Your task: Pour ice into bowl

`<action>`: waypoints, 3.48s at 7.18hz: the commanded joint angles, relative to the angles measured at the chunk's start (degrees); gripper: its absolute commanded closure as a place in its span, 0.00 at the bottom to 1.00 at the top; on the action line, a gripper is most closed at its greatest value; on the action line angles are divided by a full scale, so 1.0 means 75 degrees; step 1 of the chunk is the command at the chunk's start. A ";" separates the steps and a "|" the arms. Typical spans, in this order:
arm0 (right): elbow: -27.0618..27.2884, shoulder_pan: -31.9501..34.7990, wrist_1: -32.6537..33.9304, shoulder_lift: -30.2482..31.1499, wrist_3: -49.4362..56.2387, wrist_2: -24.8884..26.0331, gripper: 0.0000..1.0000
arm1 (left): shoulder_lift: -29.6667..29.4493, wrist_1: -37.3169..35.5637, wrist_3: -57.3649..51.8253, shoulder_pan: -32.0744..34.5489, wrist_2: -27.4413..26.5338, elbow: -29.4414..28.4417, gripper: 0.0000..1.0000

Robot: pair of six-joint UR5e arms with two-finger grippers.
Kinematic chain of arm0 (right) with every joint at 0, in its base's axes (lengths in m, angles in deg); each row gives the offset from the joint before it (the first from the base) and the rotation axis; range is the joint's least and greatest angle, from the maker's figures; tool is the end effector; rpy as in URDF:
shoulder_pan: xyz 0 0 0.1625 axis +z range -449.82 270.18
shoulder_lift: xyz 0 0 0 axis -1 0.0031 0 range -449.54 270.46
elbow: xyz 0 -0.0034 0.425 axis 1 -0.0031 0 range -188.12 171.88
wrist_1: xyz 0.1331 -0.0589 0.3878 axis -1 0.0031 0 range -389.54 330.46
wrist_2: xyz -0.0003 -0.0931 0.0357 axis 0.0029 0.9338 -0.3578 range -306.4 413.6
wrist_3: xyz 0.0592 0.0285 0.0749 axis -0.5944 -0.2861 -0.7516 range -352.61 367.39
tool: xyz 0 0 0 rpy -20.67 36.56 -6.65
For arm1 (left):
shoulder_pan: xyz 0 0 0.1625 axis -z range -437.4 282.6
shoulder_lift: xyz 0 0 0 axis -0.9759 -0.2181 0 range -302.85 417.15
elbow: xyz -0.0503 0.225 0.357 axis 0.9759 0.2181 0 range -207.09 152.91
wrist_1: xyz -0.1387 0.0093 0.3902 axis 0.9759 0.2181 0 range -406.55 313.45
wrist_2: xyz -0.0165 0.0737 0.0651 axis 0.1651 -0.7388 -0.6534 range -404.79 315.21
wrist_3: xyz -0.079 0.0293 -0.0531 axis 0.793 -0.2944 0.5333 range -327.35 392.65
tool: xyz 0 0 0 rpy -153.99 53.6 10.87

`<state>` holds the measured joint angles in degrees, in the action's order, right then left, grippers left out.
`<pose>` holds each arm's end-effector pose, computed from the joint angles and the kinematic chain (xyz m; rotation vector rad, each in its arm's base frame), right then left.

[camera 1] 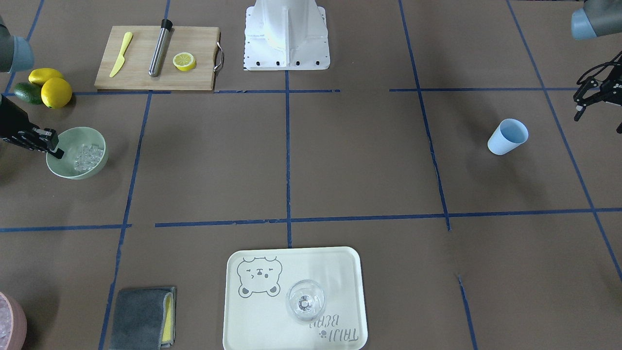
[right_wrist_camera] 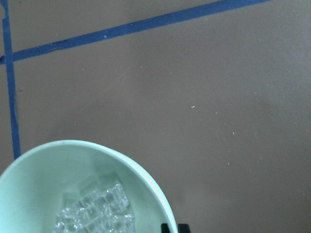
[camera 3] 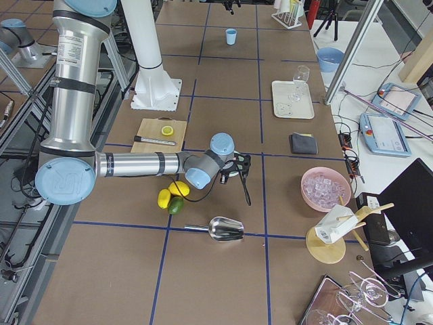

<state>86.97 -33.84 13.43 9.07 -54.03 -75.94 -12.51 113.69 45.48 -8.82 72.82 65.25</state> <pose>-0.1956 -0.4146 0.5939 0.0047 -0.9785 0.1777 0.0488 -0.3634 0.6574 0.7247 0.6935 0.3567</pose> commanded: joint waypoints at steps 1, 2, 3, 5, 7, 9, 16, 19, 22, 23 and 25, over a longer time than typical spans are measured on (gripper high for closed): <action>-0.0011 0.0000 -0.0046 0.0001 0.0009 -0.0038 1.00 | 0.0018 0.0022 -0.0011 0.0008 0.0000 -0.0008 0.00; -0.0011 -0.0023 -0.0046 -0.0023 0.0009 -0.0038 1.00 | 0.0018 0.0022 0.0000 -0.0004 0.0000 -0.0019 0.00; -0.0011 -0.0023 -0.0034 -0.0035 0.0009 -0.0049 1.00 | 0.0018 0.0022 0.0000 -0.0004 0.0000 -0.0019 0.00; -0.0174 -0.0058 -0.0034 -0.0093 0.0044 -0.0026 0.93 | 0.0018 0.0022 -0.0011 -0.0004 -0.0012 -0.0031 0.00; -0.0233 -0.0175 -0.0022 -0.0105 0.0068 0.0044 0.76 | 0.0018 0.0022 0.0000 -0.0004 -0.0012 -0.0008 0.00; -0.0199 -0.0152 -0.0034 -0.0093 0.0080 -0.0025 0.00 | 0.0018 0.0022 0.0024 0.0008 -0.0012 -0.0008 0.00; 0.0399 0.2562 0.2334 0.0142 0.3452 -0.1327 0.00 | -0.0063 -0.1293 0.0001 0.1311 0.2588 0.0131 0.00; 0.0622 0.3723 0.4505 0.0153 0.7123 -0.1291 0.00 | 0.0017 -0.2681 -0.0710 0.1774 0.2543 0.0366 0.00; 0.1324 0.4218 0.6129 0.0141 0.8375 -0.1268 0.00 | -0.1066 -0.7062 -0.2908 0.2662 0.2554 0.0752 0.00; 0.1348 0.4173 0.6130 0.0164 0.8377 -0.1257 0.00 | -0.1605 -0.8983 -0.3381 0.3155 0.2543 0.1114 0.00; 0.1360 0.4137 0.6130 0.0223 0.8377 -0.1245 0.00 | -0.1788 -1.0021 -0.3411 0.3757 0.2519 0.1328 0.00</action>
<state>96.99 -2.68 59.25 10.41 8.66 -85.32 -25.11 43.91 20.49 16.93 91.78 74.05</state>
